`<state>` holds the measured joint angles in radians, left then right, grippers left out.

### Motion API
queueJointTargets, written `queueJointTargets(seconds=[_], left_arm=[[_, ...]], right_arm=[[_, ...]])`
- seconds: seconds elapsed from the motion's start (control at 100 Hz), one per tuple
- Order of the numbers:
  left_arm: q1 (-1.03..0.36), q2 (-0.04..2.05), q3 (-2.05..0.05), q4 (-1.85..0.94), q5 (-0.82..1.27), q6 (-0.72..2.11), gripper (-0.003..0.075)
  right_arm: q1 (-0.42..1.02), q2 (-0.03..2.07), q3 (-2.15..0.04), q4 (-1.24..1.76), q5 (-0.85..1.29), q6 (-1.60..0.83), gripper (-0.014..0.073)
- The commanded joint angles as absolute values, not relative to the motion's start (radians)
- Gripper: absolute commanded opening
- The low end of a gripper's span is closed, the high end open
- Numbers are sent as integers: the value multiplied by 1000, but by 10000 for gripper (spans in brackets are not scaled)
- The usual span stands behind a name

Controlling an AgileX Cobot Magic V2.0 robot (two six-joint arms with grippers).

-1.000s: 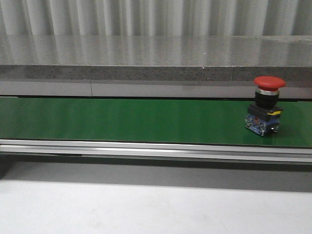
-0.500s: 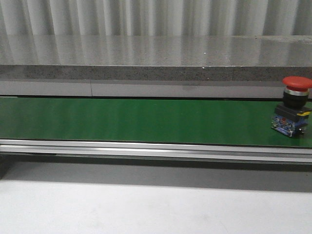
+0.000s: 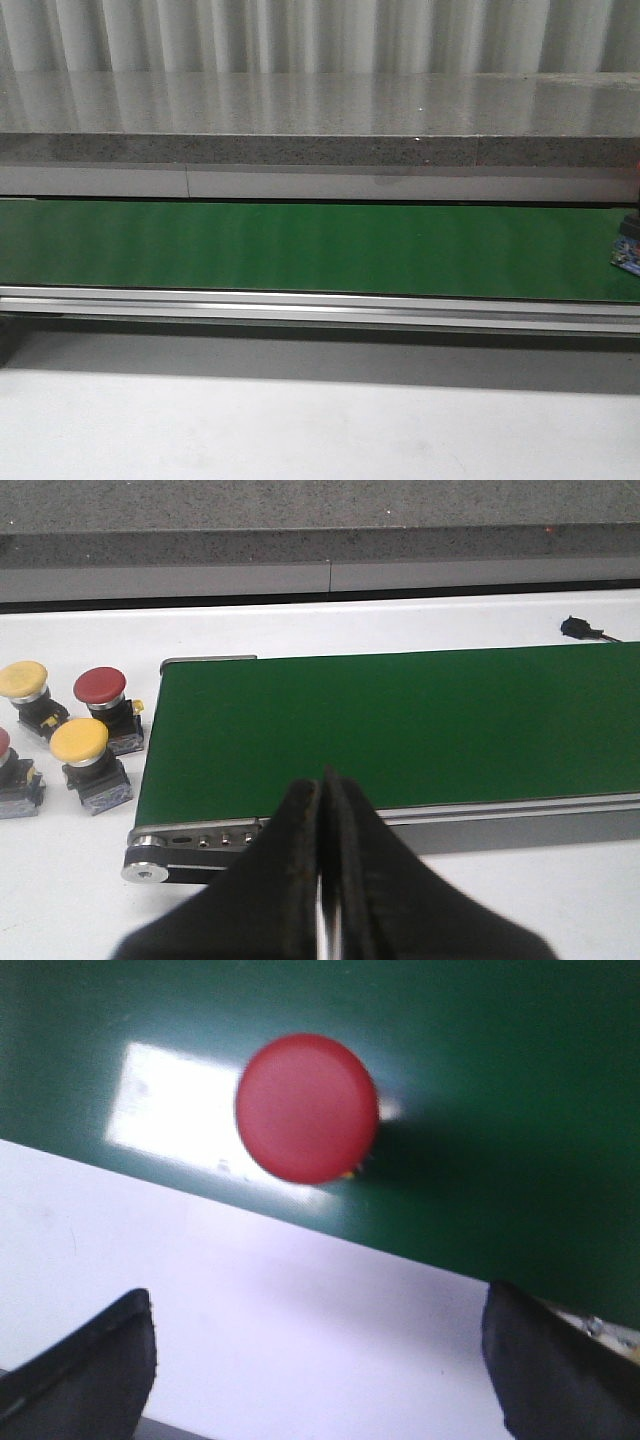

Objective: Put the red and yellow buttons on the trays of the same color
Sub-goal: 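Grasp the arriving red button off the belt with the right gripper, then lower the red button into the red tray and open right gripper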

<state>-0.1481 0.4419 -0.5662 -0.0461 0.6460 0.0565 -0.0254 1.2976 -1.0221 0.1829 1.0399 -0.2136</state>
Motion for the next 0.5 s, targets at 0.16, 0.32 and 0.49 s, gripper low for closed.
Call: queueJointTargets(seconds=[0.16, 0.32, 0.49], left_arm=[[-157, 448, -592, -58, 579, 56, -20], [-157, 448, -592, -58, 579, 56, -20], [-157, 448, -592, -58, 579, 56, -20]], right_arm=[[-23, 1393, -1096, 202, 902, -280, 624], [-28, 1439, -1097, 193, 864, -304, 360], [-28, 1441, -1097, 193, 821, -304, 143]])
